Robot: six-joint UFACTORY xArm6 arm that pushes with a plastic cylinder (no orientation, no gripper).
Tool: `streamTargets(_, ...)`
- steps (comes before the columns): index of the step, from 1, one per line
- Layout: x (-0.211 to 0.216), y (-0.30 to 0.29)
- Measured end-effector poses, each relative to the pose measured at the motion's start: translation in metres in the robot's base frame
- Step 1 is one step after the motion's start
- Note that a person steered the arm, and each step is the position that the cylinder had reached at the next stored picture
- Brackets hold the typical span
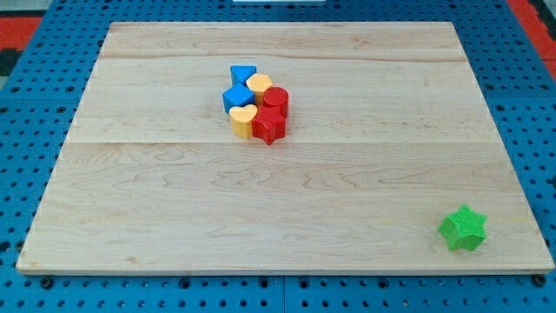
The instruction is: Move the green star towards the bottom center
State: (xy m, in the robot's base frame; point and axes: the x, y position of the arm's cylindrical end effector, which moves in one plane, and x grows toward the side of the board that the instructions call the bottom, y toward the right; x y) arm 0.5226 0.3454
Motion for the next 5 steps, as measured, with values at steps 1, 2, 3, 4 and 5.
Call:
streamTargets(1, -0.001, 0.000)
streamTargets(2, -0.004, -0.001)
streamTargets(3, -0.004, -0.001)
streamTargets(4, 0.000, -0.001)
streamTargets(5, 0.005, -0.013)
